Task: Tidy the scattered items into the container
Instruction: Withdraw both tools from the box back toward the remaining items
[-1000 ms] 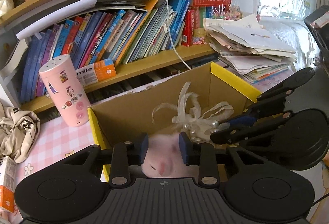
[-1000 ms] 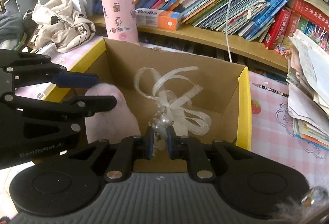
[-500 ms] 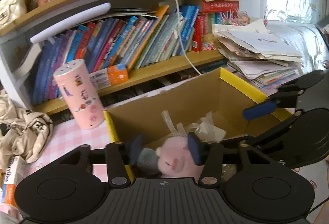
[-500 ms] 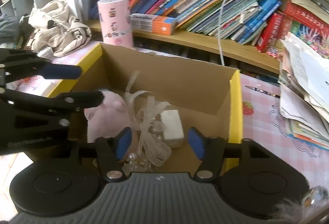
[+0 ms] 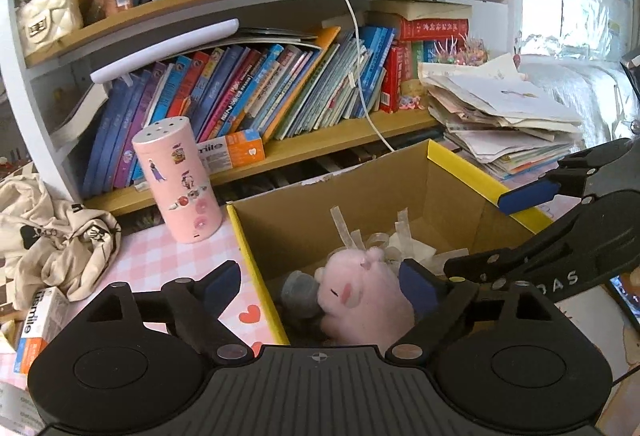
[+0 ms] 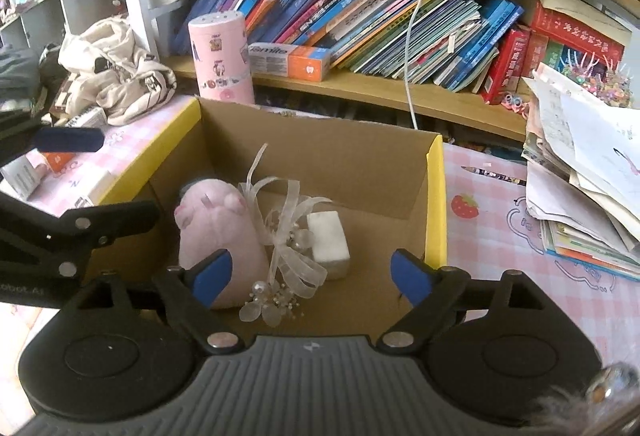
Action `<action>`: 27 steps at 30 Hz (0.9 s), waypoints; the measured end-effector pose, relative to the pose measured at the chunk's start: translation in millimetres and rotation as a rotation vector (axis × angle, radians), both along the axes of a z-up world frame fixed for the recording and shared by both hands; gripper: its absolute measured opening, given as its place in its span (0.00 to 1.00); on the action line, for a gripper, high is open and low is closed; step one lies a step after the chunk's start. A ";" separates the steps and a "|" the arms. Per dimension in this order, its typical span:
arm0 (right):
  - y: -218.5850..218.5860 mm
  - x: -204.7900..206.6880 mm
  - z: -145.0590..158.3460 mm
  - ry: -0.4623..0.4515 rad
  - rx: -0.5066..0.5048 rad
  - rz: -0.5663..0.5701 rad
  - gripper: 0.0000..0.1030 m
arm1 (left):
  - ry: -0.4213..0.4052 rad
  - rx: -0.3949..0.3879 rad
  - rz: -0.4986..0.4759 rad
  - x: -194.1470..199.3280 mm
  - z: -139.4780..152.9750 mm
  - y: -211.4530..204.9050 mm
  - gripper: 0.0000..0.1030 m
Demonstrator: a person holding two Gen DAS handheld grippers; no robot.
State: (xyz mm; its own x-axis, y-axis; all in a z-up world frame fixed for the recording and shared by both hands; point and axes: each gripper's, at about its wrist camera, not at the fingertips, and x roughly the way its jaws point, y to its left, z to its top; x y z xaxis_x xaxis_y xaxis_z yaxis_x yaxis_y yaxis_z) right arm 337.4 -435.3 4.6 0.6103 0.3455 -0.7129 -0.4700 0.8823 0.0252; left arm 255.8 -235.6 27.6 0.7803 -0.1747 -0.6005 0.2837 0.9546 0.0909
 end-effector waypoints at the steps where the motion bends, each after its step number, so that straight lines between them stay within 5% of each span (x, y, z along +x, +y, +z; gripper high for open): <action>1: -0.9 -1.1 1.3 -0.003 0.003 -0.002 0.85 | 0.000 -0.007 0.001 -2.0 0.4 1.6 0.87; 27: -0.7 -62.5 27.6 -0.123 -0.003 -0.151 0.88 | -0.042 -0.113 -0.036 -46.4 9.5 47.0 0.89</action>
